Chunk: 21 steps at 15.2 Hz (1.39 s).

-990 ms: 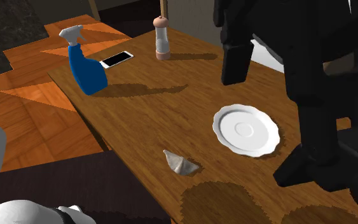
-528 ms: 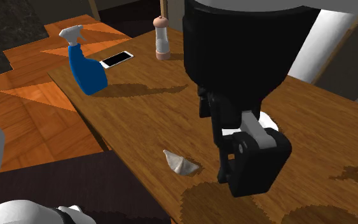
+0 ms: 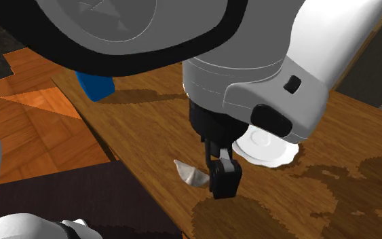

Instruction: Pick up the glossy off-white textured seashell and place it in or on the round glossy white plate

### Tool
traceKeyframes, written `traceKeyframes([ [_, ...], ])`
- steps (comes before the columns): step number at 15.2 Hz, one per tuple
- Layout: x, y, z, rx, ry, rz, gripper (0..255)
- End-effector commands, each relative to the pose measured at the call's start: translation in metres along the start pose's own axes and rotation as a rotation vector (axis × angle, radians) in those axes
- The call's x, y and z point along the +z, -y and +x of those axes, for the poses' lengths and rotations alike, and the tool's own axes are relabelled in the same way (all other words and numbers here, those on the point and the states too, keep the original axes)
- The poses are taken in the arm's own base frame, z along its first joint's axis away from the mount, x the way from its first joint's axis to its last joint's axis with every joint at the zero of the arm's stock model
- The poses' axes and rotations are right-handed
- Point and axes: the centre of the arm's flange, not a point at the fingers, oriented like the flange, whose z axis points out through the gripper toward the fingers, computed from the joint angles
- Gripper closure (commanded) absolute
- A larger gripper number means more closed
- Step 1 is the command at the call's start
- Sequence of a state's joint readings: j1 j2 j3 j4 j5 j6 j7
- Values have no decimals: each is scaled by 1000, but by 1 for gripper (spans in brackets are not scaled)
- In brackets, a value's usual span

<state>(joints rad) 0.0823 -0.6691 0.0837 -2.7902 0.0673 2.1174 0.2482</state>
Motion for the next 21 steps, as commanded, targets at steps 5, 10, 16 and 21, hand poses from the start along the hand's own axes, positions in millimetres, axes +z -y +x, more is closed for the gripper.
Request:
traceKeyframes([
  [5,73,29,-9,24,41,4,0],
  [10,116,44,-13,36,63,6,0],
  [16,150,44,-15,36,63,6,0],
  [21,150,44,-15,36,63,6,0],
])
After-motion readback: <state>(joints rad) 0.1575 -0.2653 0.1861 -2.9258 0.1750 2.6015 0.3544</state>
